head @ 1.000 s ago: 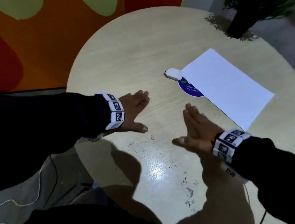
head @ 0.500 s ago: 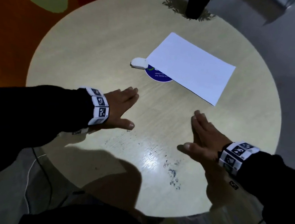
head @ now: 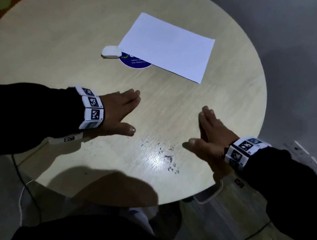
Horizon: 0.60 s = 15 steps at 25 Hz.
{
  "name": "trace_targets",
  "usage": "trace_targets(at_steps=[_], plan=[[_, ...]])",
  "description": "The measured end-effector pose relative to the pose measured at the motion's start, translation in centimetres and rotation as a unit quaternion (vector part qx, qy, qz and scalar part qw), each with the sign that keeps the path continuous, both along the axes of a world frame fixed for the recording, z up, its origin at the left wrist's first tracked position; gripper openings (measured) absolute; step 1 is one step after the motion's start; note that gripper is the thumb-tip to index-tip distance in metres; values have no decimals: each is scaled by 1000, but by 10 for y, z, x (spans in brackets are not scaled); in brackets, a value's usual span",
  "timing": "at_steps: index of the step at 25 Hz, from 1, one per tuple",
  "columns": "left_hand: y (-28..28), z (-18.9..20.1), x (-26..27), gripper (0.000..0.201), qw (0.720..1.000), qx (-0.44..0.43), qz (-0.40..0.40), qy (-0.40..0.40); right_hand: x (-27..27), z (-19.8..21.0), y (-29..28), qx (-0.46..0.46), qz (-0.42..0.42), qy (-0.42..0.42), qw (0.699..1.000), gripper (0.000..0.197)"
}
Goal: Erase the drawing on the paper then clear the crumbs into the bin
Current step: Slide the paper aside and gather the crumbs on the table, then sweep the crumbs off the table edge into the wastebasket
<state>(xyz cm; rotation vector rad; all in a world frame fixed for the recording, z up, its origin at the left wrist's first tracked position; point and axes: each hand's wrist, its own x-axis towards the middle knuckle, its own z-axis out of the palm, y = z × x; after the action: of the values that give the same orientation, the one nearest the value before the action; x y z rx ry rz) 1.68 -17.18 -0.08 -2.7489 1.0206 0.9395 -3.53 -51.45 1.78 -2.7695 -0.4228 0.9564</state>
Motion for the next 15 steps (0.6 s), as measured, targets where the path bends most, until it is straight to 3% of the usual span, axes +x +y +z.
trace_targets(at_steps=[2, 4, 6, 9, 11, 13, 15], plan=[[-11, 3, -32, 129, 995, 5, -93, 40, -40, 0, 29, 31, 95, 23, 995, 122], [-13, 15, -45, 127, 990, 9, -120, 78, -65, 2, 44, 54, 136, 31, 989, 123], [-9, 26, -32, 129, 996, -14, -67, 56, -66, 6, 35, 61, 69, 20, 996, 123], [0, 25, -11, 131, 1000, -23, -8, -3, -62, 8, 4, -3, -109, -8, 994, 120], [-5, 13, -15, 120, 998, 10, -51, 28, -75, 0, 14, -20, -106, -14, 994, 124], [-18, 12, -33, 116, 991, -1, -122, 53, -91, -10, 43, 26, -56, -7, 998, 124], [-21, 27, -49, 117, 987, -32, -135, 80, -107, -4, 60, 86, -71, -5, 994, 118]])
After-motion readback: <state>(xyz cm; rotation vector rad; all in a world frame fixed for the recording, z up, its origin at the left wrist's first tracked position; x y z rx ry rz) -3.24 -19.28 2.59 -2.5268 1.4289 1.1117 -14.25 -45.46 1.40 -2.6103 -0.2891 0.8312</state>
